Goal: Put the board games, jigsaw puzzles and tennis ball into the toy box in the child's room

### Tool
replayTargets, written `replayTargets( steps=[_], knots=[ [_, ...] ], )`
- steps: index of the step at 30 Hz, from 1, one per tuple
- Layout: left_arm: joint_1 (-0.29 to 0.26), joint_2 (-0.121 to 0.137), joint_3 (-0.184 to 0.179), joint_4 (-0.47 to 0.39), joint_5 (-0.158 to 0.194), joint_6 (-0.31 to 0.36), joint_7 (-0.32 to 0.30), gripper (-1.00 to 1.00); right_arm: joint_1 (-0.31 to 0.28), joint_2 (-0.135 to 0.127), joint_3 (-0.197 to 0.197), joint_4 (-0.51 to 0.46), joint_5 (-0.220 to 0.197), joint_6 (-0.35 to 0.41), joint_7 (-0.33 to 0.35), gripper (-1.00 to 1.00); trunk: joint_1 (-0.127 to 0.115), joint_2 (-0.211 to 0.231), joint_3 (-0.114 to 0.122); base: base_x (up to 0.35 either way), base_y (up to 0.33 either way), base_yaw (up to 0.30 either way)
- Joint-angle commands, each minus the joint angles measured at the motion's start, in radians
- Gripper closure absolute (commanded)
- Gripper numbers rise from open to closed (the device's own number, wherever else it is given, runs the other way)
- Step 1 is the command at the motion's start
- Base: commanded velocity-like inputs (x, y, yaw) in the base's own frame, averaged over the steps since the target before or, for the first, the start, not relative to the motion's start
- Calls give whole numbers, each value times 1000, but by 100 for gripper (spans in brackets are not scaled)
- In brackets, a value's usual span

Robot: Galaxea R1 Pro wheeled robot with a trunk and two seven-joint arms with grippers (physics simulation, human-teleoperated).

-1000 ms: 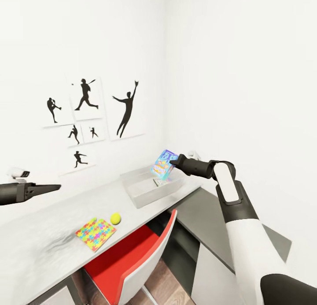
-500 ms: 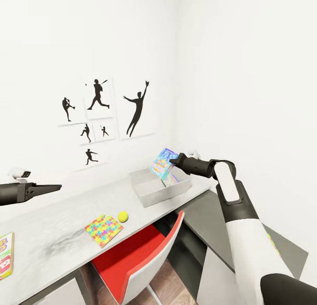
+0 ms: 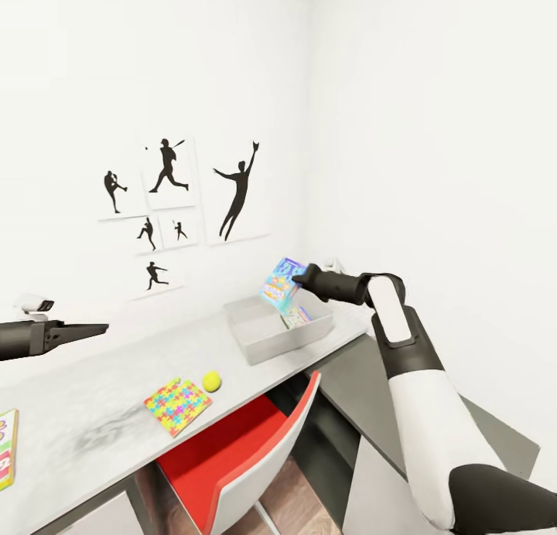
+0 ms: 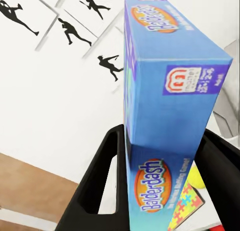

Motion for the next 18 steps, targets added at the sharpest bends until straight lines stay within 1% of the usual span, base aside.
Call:
replayTargets(
  steps=[1, 2, 3, 5, 7, 8, 9, 10, 11, 13, 15, 18],
  knots=[
    [0, 1, 0, 0, -1, 11, -4, -100, -23, 4, -3, 36, -9, 4, -15, 100, 1, -1, -1, 97, -1, 0],
    [0, 1, 0, 0, -2, 11, -4, -100, -47, 6, -4, 75, -10, 0, -21, 100, 1, -1, -1, 66, 0, 0],
    [0, 2, 0, 0, -2, 11, -4, -100, -59, 7, -5, 96, -11, -4, -23, 100, 1, -1, -1, 53, 0, 0],
    [0, 5, -2, 0, -3, 11, -4, -100, -106, 9, -6, 183, -12, -39, -29, 100, 1, -1, -1, 28, 0, 0],
    [0, 7, -4, 0, -3, 11, -4, -100, -156, 9, -8, 283, -13, -80, -32, 100, 1, -1, -1, 11, 0, 0],
    [0, 8, -4, 0, -2, 11, -4, -100, -192, 10, -9, 362, -14, -103, -33, 100, 1, -1, -1, 5, 0, 0],
    [0, 8, -4, 0, -2, 11, -4, -100, -214, 10, -10, 409, -15, -116, -33, 100, 1, -1, -1, 3, 0, 0],
    [0, 8, -4, 0, -2, 11, -4, -100, -223, 10, -10, 429, -15, -124, -33, 100, 1, -1, -1, 2, 0, 0],
    [0, 9, -5, 0, -2, 11, -4, -100, -247, 10, -10, 482, -15, -147, -33, 100, 1, -1, -1, 1, 0, 0],
    [-1, 9, -5, 0, -2, 11, -4, -100, -260, 10, -10, 513, -15, -163, -33, 100, 1, -1, -1, 11, 0, 0],
    [-1, 9, -5, 2, -2, 11, -4, -100, -281, 11, -11, 574, -16, -182, -34, 100, 1, -1, -1, 55, 0, 0],
    [-2, 10, -5, 3, -2, 11, -4, -100, -291, 13, -10, 605, -15, -193, -34, 100, 1, -1, -1, 59, 0, 0]
  ],
)
